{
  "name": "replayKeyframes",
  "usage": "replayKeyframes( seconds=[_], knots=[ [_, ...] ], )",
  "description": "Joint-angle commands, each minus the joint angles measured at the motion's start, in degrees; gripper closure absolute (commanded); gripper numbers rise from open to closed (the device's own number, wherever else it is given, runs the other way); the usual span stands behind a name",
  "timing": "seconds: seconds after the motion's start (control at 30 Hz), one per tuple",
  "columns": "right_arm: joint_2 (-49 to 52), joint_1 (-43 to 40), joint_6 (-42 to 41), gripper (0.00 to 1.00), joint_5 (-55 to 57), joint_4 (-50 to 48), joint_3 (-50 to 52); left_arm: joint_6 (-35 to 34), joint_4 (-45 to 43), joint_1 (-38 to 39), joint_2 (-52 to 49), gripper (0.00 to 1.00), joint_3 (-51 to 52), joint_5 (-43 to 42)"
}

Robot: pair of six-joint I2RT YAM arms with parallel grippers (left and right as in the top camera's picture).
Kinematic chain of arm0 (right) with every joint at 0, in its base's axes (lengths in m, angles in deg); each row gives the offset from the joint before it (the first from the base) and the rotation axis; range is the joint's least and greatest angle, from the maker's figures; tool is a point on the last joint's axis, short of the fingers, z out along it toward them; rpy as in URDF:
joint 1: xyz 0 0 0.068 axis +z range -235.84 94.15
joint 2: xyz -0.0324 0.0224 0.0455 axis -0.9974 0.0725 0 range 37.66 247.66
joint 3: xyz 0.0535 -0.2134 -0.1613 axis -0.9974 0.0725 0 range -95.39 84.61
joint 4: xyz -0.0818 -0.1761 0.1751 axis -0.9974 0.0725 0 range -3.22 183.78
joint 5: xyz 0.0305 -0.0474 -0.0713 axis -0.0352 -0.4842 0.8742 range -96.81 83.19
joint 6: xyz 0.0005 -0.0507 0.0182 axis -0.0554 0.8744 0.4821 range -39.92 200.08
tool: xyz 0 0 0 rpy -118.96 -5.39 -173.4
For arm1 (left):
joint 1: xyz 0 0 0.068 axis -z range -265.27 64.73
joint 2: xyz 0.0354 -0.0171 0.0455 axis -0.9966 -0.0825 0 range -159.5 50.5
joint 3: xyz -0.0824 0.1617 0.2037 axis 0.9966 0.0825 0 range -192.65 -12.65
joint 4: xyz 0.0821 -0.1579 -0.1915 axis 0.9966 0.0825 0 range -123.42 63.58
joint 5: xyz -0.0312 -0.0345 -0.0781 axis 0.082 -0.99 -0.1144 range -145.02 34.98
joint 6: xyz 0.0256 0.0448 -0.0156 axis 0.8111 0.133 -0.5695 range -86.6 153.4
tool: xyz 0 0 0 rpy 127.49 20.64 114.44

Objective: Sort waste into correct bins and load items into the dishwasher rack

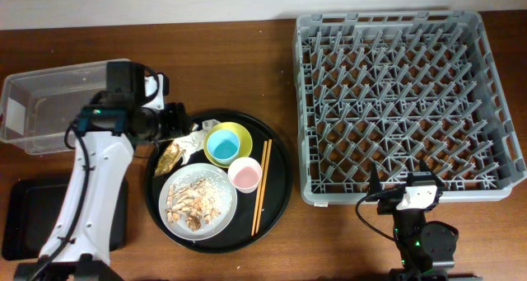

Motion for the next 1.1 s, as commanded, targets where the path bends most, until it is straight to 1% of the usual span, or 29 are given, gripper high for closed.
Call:
replayKeyframes(
  seconds=[0.0,0.03,0.07,0.1,0.17,0.2,0.23,0.3,0.37,0.43,0.47,0.5,0.53,0.57,0.6,0.7,0.73,0.77,0.8,0.83,0.9,0.93,0.97,1.0,1.03,1.07],
  knots=[
    [-0.44,-0.37,-0.07,0.02,0.48,-0.07,0.57,-7.56,-5.75,0.57,-0.46,0.40,5.57,8.20],
    [-0.44,-0.37,-0.07,0.02,0.48,-0.07,0.57,-9.75,-9.86,0.57,-1.33,0.40,8.09,7.98],
    [-0.42,-0.37,-0.07,0.02,0.46,-0.07,0.57,-11.28,-11.39,0.61,-2.62,0.40,9.03,7.93],
    [-0.42,-0.37,-0.07,0.02,0.48,-0.07,0.57,-11.37,-12.04,1.01,-5.60,0.43,9.18,7.82],
    [-0.42,-0.37,-0.07,0.02,0.48,-0.07,0.57,-11.37,-12.46,2.01,-9.90,0.45,9.18,8.31],
    [-0.42,-0.37,-0.07,0.02,0.48,-0.07,0.57,-12.24,-13.92,2.43,-13.55,0.47,9.18,8.70],
    [-0.44,-0.37,-0.07,0.02,0.46,-0.07,0.57,-13.53,-15.04,2.43,-15.78,0.48,9.18,8.66],
    [-0.42,-0.37,-0.07,0.02,0.48,-0.07,0.57,-13.51,-16.87,2.43,-18.25,0.49,9.18,9.11],
    [-0.42,-0.37,-0.07,0.02,0.46,-0.07,0.57,-13.51,-17.73,2.43,-19.21,0.57,9.18,9.53],
    [-0.42,-0.37,-0.07,0.02,0.46,-0.07,0.57,-13.49,-17.20,2.43,-19.12,0.98,8.83,9.49],
    [-0.44,-0.37,-0.07,0.02,0.46,-0.07,0.57,-13.49,-14.58,2.43,-18.78,0.99,7.43,9.46],
    [-0.42,-0.37,-0.07,0.02,0.46,-0.07,0.57,-13.46,-11.61,2.43,-17.86,1.00,5.68,9.49],
    [-0.42,-0.37,-0.07,0.02,0.46,-0.07,0.57,-13.49,-6.97,2.43,-15.45,1.00,2.38,9.46],
    [-0.42,-0.37,-0.07,0.02,0.48,-0.07,0.57,-13.49,-4.26,2.43,-12.79,0.99,0.02,9.01],
    [-0.42,-0.37,-0.07,0.02,0.48,-0.07,0.57,-13.49,-2.82,2.43,-7.56,0.99,-1.90,7.63],
    [-0.42,-0.37,-0.07,0.02,0.48,-0.07,0.57,-13.49,-2.82,2.43,2.86,1.00,-1.95,6.47],
    [-0.44,-0.37,-0.07,0.02,0.48,-0.07,0.57,-13.46,-3.65,2.40,5.46,0.99,-1.95,6.71],
    [-0.42,-0.37,-0.07,0.02,0.48,-0.07,0.57,-13.49,-5.53,2.12,7.41,1.00,-1.95,10.86],
    [-0.44,-0.37,-0.07,0.02,0.46,-0.07,0.57,-13.49,-8.15,0.98,8.85,1.00,-1.95,18.88],
    [-0.42,-0.37,-0.07,0.02,0.48,-0.07,0.57,-13.49,-10.10,-0.90,9.01,1.00,-1.95,23.61],
    [-0.42,-0.37,-0.07,0.02,0.48,-0.07,0.57,-13.40,-15.34,-7.19,6.75,1.00,-1.95,31.23],
    [-0.42,-0.37,-0.07,0.02,0.48,-0.07,0.57,-12.83,-16.68,-8.55,5.90,0.99,-1.95,32.26],
    [-0.42,-0.37,-0.07,0.02,0.48,-0.07,0.57,-8.00,-22.64,-12.66,1.99,0.99,-1.95,32.44],
    [-0.42,-0.37,-0.04,0.02,0.46,-0.07,0.57,-7.10,-25.27,-14.75,-0.55,1.00,-1.95,32.44],
    [-0.42,-0.37,-0.07,0.02,0.48,-0.07,0.57,-7.19,-27.63,-17.27,-3.74,0.93,-1.95,32.41],
    [-0.42,-0.37,-0.07,0.02,0.46,-0.07,0.57,-7.19,-28.02,-18.60,-5.22,0.49,-1.95,32.41]
  ],
)
